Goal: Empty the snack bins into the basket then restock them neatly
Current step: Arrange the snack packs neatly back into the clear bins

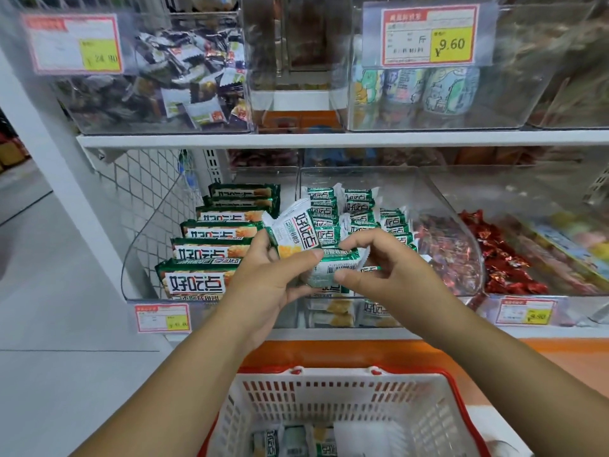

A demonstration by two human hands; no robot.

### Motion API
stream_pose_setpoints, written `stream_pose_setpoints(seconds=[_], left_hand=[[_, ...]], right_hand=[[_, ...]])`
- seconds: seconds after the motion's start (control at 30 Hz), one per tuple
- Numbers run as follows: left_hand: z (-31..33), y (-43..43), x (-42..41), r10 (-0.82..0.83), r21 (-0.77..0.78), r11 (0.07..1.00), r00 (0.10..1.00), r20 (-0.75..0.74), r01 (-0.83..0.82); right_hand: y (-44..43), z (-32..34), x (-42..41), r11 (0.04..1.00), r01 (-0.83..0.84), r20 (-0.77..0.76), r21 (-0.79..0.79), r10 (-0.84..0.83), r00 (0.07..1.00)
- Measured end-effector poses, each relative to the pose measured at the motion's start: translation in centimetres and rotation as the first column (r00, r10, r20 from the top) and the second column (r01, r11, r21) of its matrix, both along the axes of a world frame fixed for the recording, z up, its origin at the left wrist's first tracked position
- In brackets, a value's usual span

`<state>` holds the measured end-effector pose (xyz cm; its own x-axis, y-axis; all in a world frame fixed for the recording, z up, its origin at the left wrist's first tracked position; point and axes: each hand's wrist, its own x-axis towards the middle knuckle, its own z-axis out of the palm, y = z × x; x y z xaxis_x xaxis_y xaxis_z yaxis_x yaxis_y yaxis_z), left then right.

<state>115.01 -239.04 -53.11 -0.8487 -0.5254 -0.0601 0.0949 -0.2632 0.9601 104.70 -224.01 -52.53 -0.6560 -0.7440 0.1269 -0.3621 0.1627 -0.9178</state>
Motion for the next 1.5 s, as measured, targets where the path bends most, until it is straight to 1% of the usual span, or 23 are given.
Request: stream_pose_setpoints(seconds=[0.1,0.17,0.2,0.27,0.4,0.47,0.53,0.6,0.7,0.87,0.93,1.0,1.07,1.1,1.17,1.23,1.27,1.33,1.4,1.43,1.47,1.5], left_hand=[[-0.1,0.0,-0.1,-0.014,-0.043,0.999,1.0,0.003,0.014],[-0.2,0.1,-0.1,-0.033,-0.053,0.998,0.999,-0.006,0.033],[-0.2,0.1,-0.1,-0.04,-0.058,0.998,0.999,-0.013,0.039],[-0.3,0.2,0.0,-0.06,-0.049,0.997,0.998,-0.035,0.059],[0.2,0.3,0.0,-0.027,-0.005,1.0,0.998,-0.057,0.026],[0.1,0.2,-0.2,0.036,0.022,0.999,0.998,-0.056,-0.035],[0.1,-0.1,-0.2,0.083,0.034,0.996,0.995,-0.051,-0.081],[-0.1,-0.1,-0.3,0.076,0.008,0.997,0.996,-0.038,-0.076],[-0.1,0.1,-0.2,0.017,-0.017,1.0,1.0,-0.013,-0.017],[0.0,0.0,-0.3,0.06,-0.03,0.998,0.998,0.002,-0.06],[0.2,0.1,-0.2,0.03,-0.065,0.997,0.999,0.029,-0.028],[0.2,0.3,-0.1,0.004,-0.093,0.996,0.998,0.055,0.001],[0.1,0.2,-0.2,0.032,-0.097,0.995,0.998,0.057,-0.026],[0.0,0.2,-0.3,0.059,-0.093,0.994,0.997,0.049,-0.055],[-0.1,0.1,-0.4,0.105,-0.089,0.991,0.994,0.041,-0.101],[-0.2,0.3,-0.4,0.108,-0.095,0.99,0.993,0.039,-0.104],[-0.1,0.5,-0.4,0.095,-0.09,0.992,0.995,0.037,-0.091],[0.1,0.8,-0.4,0.081,-0.053,0.995,0.996,0.028,-0.08],[0.3,0.6,-0.4,0.124,-0.001,0.992,0.992,0.027,-0.124],[0.3,0.3,-0.5,0.149,0.017,0.989,0.989,0.026,-0.149],[0.3,0.0,-0.4,0.167,0.024,0.986,0.986,0.027,-0.168],[0.3,-0.2,-0.4,0.174,0.017,0.984,0.984,0.031,-0.175]], right_hand=[[0.0,0.2,-0.4,0.999,0.021,0.186,0.028,-0.026,0.982],[-0.2,0.2,-0.5,1.0,0.015,0.348,0.026,-0.023,0.937],[-0.2,0.2,-0.5,1.0,0.005,0.399,0.013,-0.009,0.917],[-0.3,0.0,-0.7,1.0,-0.002,0.417,-0.02,0.01,0.909],[-0.1,-0.3,-1.3,0.997,-0.031,0.403,-0.064,0.054,0.914],[0.1,-0.5,-1.5,0.998,-0.056,0.342,-0.04,0.067,0.937],[0.3,-0.6,-1.6,0.998,-0.047,0.306,-0.05,0.06,0.95],[0.4,-0.6,-1.8,0.996,-0.027,0.304,-0.088,0.053,0.951],[0.5,-0.6,-1.9,0.988,-0.037,0.323,-0.151,0.085,0.942],[0.4,-0.1,-1.6,0.981,-0.111,0.308,-0.16,0.157,0.938],[0.4,0.1,-1.4,0.977,-0.131,0.307,-0.166,0.177,0.935],[0.3,0.2,-1.2,0.984,-0.097,0.3,-0.148,0.139,0.944],[0.2,0.2,-1.1,0.992,-0.005,0.315,-0.125,0.045,0.948],[0.1,0.2,-1.0,0.994,0.018,0.348,-0.11,0.022,0.937],[-0.1,-0.3,-0.7,0.998,-0.012,0.405,-0.062,0.036,0.914],[-0.3,-0.6,0.0,0.998,-0.055,0.401,-0.043,0.067,0.914],[-0.4,-0.7,0.1,0.999,-0.032,0.391,-0.04,0.046,0.919],[-0.4,-0.2,-0.8,0.997,0.072,0.377,-0.025,-0.057,0.924],[0.2,0.7,-3.0,0.977,0.204,0.369,-0.061,-0.168,0.914],[0.7,1.2,-4.2,0.961,0.271,0.303,-0.059,-0.242,0.922],[1.2,1.6,-5.3,0.946,0.322,0.17,-0.027,-0.313,0.934],[1.7,1.9,-6.3,0.937,0.348,0.012,0.027,-0.348,0.937]])
